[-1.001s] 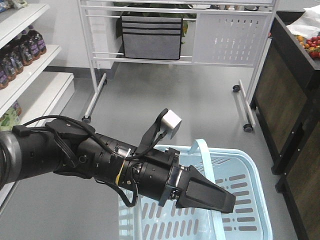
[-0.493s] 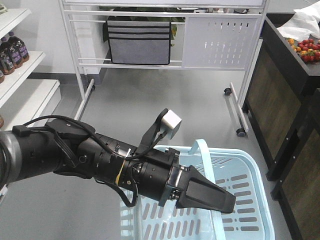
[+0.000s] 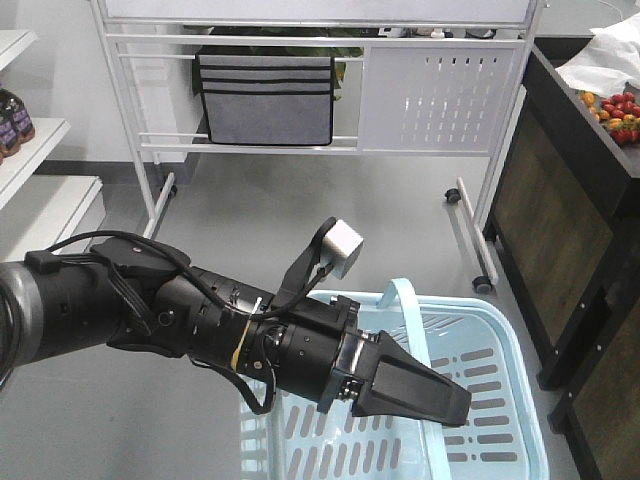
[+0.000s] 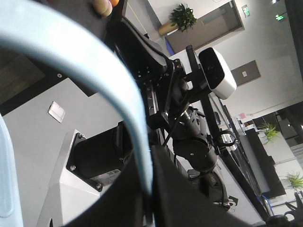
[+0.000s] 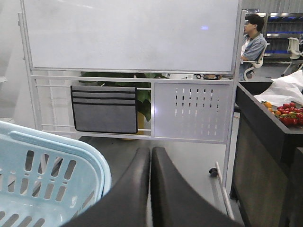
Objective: Place coke in basket with both arms
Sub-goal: 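Hold the basket while driving the base toward the snack shelves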
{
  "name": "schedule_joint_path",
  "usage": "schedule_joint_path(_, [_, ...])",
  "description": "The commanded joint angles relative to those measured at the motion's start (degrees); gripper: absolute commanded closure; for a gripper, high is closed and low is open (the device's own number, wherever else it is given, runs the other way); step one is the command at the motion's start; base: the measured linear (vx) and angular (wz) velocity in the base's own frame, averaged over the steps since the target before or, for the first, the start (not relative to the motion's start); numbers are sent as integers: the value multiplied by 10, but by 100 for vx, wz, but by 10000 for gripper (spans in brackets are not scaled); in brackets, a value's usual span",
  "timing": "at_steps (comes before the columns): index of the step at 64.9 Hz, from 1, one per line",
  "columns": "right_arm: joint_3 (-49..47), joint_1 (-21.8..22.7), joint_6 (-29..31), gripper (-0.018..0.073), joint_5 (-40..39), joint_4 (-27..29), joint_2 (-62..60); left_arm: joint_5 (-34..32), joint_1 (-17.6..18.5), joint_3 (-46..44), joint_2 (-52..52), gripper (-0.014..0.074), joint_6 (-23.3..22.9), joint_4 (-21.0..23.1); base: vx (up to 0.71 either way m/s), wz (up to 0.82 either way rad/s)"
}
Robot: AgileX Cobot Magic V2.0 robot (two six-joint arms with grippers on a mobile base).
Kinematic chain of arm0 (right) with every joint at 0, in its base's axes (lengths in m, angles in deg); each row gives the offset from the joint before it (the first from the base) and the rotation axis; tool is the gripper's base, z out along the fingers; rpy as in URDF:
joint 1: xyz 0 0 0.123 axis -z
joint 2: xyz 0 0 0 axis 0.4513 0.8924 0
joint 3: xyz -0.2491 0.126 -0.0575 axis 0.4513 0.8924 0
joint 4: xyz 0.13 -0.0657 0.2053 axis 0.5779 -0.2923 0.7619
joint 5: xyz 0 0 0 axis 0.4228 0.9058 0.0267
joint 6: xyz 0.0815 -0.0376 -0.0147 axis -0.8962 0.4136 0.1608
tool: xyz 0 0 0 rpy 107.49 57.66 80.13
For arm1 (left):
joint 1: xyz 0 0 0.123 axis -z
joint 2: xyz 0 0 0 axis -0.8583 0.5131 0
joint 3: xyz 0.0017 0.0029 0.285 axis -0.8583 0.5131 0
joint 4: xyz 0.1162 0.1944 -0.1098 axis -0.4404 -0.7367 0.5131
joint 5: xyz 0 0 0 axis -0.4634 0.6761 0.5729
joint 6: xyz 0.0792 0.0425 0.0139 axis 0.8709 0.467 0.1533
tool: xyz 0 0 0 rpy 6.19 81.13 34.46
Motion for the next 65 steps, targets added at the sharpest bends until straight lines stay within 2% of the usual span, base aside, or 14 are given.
schedule_joint_path(1, [11, 4, 2, 564, -44, -2, -6, -116, 4, -14, -31, 601, 1, 44, 24, -3])
schedule_joint_path(65, [11, 4, 2, 564, -44, -2, -6, -116, 4, -14, -31, 601, 1, 44, 24, -2])
